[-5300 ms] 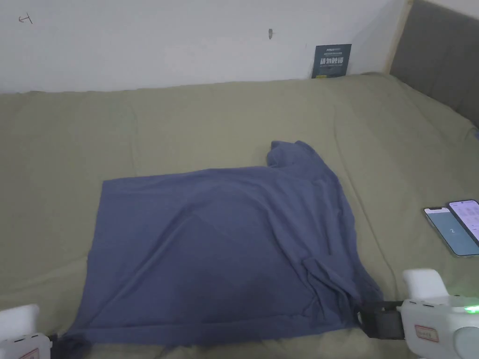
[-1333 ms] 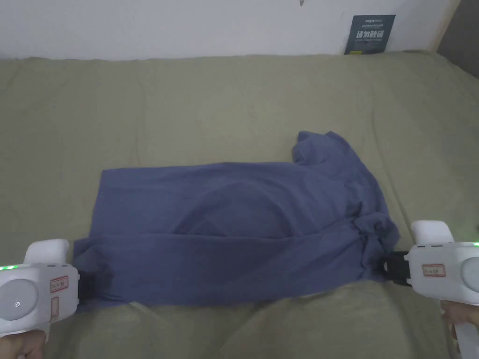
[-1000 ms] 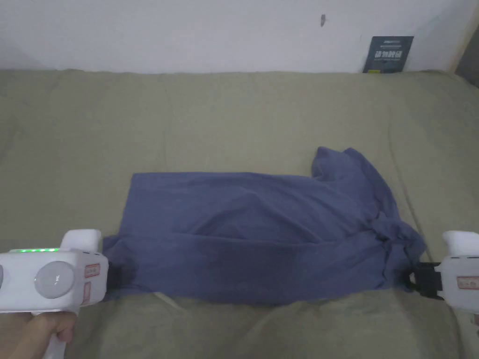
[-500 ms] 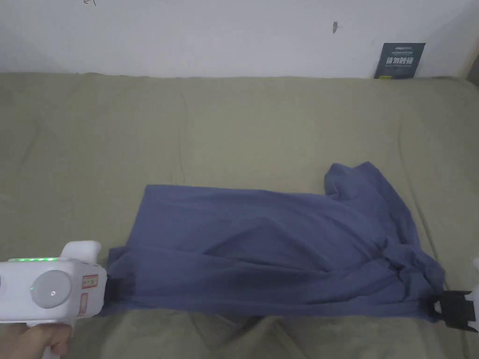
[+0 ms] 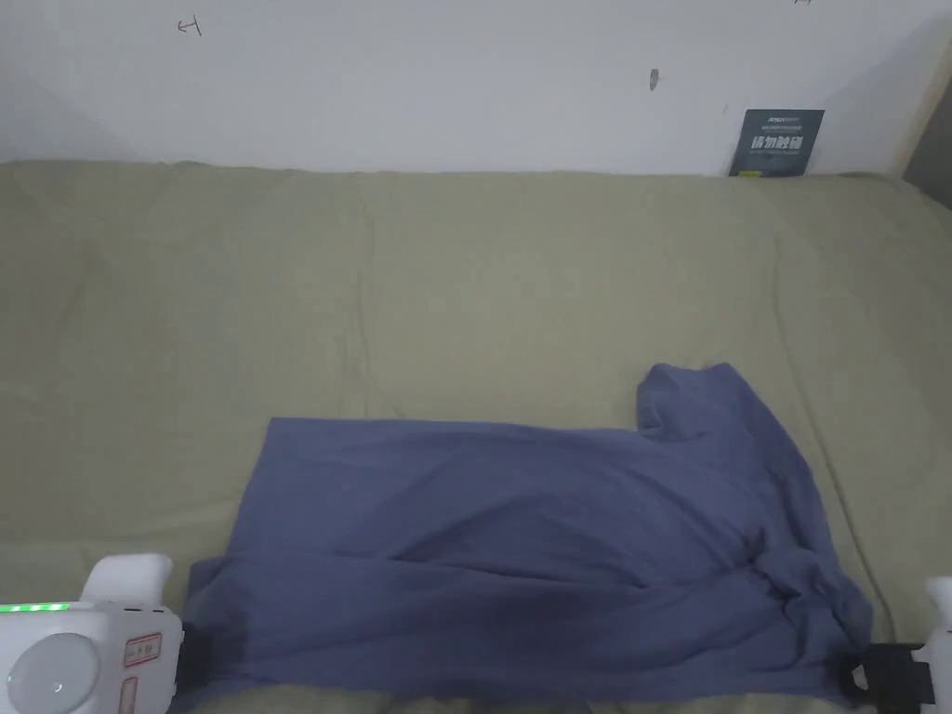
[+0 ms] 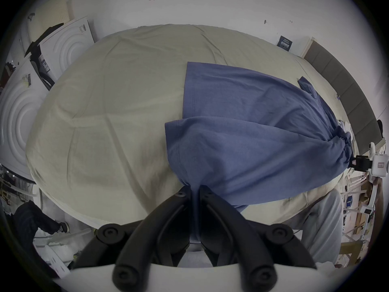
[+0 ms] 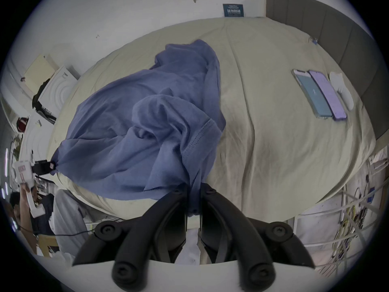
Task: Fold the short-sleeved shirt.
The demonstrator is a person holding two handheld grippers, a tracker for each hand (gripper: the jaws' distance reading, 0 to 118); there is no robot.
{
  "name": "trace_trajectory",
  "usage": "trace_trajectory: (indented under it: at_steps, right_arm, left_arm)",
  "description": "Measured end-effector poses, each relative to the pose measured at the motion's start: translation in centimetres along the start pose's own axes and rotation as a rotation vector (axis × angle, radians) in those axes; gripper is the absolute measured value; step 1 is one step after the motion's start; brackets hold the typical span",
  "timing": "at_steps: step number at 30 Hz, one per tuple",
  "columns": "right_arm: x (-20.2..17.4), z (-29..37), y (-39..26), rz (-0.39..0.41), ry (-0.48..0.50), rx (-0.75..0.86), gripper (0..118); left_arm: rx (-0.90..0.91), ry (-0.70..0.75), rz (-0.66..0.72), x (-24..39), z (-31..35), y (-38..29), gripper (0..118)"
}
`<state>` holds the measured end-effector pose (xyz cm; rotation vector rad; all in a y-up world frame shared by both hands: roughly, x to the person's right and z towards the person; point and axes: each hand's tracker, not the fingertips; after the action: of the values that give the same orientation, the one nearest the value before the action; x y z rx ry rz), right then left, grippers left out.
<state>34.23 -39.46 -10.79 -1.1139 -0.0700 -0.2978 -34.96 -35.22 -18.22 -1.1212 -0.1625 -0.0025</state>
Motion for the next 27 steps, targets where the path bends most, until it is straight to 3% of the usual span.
trace_trajectory:
  at_steps: [1,2,3,4,5,6,7,10,11,12,13,14,15,16,27]
  right_arm:
    - [0.3,-0.5,0.1,-0.039,0.008,-0.026,38]
    - [0.4,-0.8,0.3,-0.067,0.003,-0.042,75]
    - [0.3,-0.8,0.4,-0.065,-0.032,-0.046,75]
    - [0.2,-0.7,0.3,-0.039,-0.080,-0.041,86]
    - [0.1,-0.2,0.1,0.003,-0.073,-0.028,103]
    - [-0.1,0.5,-0.1,0.022,-0.074,0.002,111]
    - [-0.3,1.2,-0.1,0.030,-0.106,0.017,111]
    - [-0.8,3.4,0.2,0.018,-0.123,0.097,111]
    - [-1.1,4.0,0.6,0.022,-0.136,0.112,109]
    - [-1.5,4.8,1.0,0.031,-0.127,0.160,100]
    - [-1.8,5.4,1.4,0.031,-0.096,0.201,65]
    - [-2.2,5.6,2.0,0.033,-0.081,0.213,30]
    - [-2.7,5.5,2.7,0.044,-0.098,0.219,5]
    - [-3.1,5.4,3.3,0.055,-0.106,0.259,4]
    - [-5.6,0.7,12.0,0.083,-0.092,0.252,4]
  left_arm:
    - [-0.002,0.002,0.009,0.1,-0.3,-0.1,8]
    - [-0.002,-0.002,0.015,0.0,-0.6,-0.1,23]
    - [0.003,-0.013,0.023,-0.2,-0.8,-0.3,23]
    - [0.003,-0.009,0.022,-0.2,-0.8,-0.3,34]
    - [-0.001,0.015,0.017,-0.1,-0.5,-0.1,64]
    - [-0.004,0.040,0.012,-0.1,-0.2,-0.1,107]
    - [0.043,0.059,0.019,-0.1,0.7,-0.7,118]
    - [0.075,0.076,0.022,-0.4,2.8,-0.1,118]
    - [0.116,0.060,0.040,-0.6,3.2,-0.1,118]
    - [0.151,0.016,0.052,-1.2,3.4,0.0,115]
    - [0.187,-0.022,0.061,-1.3,3.6,0.0,101]
    - [0.203,-0.039,0.077,-1.3,3.8,0.5,74]
    - [0.213,-0.042,0.072,-1.1,3.5,1.4,28]
    - [0.198,-0.027,0.061,-0.8,3.2,2.5,4]
    - [0.170,-0.014,0.005,1.5,-7.4,17.0,4]
